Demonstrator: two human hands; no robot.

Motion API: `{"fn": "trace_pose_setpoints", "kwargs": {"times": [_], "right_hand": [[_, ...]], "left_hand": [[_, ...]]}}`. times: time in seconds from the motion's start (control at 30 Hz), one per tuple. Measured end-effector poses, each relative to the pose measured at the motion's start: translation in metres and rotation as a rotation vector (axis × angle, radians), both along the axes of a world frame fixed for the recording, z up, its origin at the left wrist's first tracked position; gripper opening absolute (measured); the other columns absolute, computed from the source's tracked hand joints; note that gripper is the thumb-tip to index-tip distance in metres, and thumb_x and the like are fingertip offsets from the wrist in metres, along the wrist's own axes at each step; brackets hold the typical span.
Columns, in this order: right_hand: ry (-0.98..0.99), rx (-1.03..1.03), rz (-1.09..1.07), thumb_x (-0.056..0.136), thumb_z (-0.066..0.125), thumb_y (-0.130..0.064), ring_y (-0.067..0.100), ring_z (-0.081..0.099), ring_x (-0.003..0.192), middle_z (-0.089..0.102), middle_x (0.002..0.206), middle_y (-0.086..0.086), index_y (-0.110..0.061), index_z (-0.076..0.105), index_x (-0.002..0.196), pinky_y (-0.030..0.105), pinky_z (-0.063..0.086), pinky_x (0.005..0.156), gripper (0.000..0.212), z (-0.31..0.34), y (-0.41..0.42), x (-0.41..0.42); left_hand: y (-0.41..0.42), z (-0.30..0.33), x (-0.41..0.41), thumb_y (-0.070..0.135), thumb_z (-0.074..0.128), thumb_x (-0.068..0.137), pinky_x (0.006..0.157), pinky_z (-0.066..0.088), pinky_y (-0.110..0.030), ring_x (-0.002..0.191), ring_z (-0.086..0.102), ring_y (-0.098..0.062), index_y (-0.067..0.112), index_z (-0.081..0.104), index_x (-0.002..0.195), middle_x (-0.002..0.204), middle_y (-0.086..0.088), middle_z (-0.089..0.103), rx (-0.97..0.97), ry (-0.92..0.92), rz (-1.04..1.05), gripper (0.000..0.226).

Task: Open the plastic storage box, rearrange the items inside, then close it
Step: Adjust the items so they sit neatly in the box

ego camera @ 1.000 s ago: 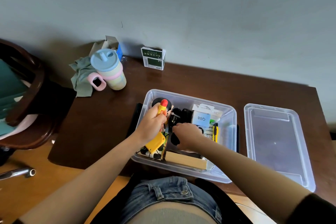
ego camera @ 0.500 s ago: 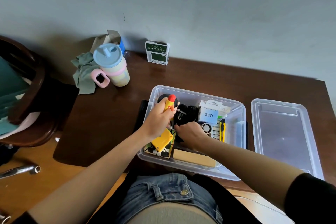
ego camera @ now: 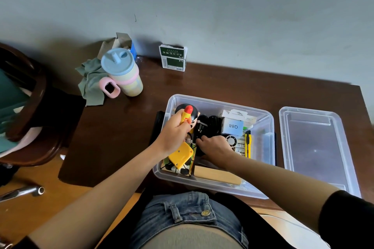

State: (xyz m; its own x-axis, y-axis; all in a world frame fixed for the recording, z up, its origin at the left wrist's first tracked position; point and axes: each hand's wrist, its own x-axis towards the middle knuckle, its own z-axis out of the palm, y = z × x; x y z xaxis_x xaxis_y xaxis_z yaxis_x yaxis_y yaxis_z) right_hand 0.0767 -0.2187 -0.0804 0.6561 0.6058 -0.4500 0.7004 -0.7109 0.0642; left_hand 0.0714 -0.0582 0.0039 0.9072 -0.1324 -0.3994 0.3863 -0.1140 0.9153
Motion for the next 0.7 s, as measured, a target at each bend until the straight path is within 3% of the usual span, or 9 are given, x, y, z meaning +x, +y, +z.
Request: {"fn": "trace_pose_setpoints", "kwargs": {"times": [0.13, 0.27, 0.4, 0.5, 0.6, 0.7], "right_hand": [[0.021, -0.013, -0.016, 0.088, 0.062, -0.035, 0.024, 0.063, 0.082, 0.059, 0.104, 0.005, -0.009, 0.047, 0.119, 0.03, 0.035, 0.053, 0.043, 0.005, 0.002, -0.001], [0.069, 0.05, -0.115, 0.09, 0.06, -0.022, 0.026, 0.063, 0.086, 0.063, 0.1, 0.004, -0.012, 0.054, 0.112, 0.031, 0.039, 0.059, 0.025, 0.027, -0.001, 0.012], [0.102, 0.268, -0.255, 0.092, 0.051, -0.019, 0.024, 0.063, 0.091, 0.068, 0.103, -0.001, -0.021, 0.06, 0.114, 0.029, 0.044, 0.067, 0.024, 0.063, -0.022, 0.024], [0.15, 0.409, -0.367, 0.089, 0.054, -0.022, 0.017, 0.064, 0.082, 0.071, 0.09, -0.008, -0.022, 0.066, 0.097, 0.029, 0.049, 0.068, 0.014, 0.09, -0.043, 0.025], [0.193, 0.283, -0.465, 0.083, 0.051, -0.017, 0.021, 0.057, 0.071, 0.067, 0.078, 0.003, -0.011, 0.063, 0.074, 0.031, 0.048, 0.066, 0.016, 0.101, -0.065, 0.025], [0.197, 0.04, -0.436, 0.082, 0.049, -0.015, 0.024, 0.059, 0.075, 0.067, 0.084, 0.009, -0.009, 0.067, 0.081, 0.03, 0.051, 0.069, 0.019, 0.099, -0.078, 0.017]], "left_hand": [[0.001, -0.001, 0.0, -0.007, 0.035, 0.09, 0.051, 0.031, -0.025, 0.052, 0.031, -0.01, 0.01, 0.037, 0.08, 0.058, 0.002, 0.032, 0.011, 0.005, -0.009, 0.019], [0.004, -0.004, 0.002, -0.008, 0.035, 0.088, 0.054, 0.033, -0.031, 0.054, 0.031, -0.013, 0.009, 0.037, 0.081, 0.06, -0.001, 0.031, 0.029, 0.009, -0.017, 0.019], [0.008, -0.006, 0.001, -0.007, 0.036, 0.091, 0.063, 0.035, -0.04, 0.053, 0.032, -0.014, 0.008, 0.04, 0.087, 0.059, -0.003, 0.032, 0.029, 0.007, -0.005, 0.016], [0.009, -0.009, 0.001, -0.003, 0.038, 0.094, 0.064, 0.035, -0.039, 0.053, 0.031, -0.014, 0.008, 0.04, 0.086, 0.058, -0.001, 0.031, 0.058, -0.004, -0.002, 0.014], [0.005, -0.011, 0.0, 0.002, 0.039, 0.096, 0.058, 0.036, -0.034, 0.052, 0.032, -0.012, 0.009, 0.039, 0.084, 0.061, 0.0, 0.029, 0.116, -0.032, -0.024, 0.014], [-0.002, -0.01, -0.001, 0.004, 0.037, 0.098, 0.048, 0.035, -0.015, 0.045, 0.038, -0.003, 0.009, 0.036, 0.081, 0.069, 0.003, 0.032, 0.134, -0.054, -0.053, 0.018]]}}
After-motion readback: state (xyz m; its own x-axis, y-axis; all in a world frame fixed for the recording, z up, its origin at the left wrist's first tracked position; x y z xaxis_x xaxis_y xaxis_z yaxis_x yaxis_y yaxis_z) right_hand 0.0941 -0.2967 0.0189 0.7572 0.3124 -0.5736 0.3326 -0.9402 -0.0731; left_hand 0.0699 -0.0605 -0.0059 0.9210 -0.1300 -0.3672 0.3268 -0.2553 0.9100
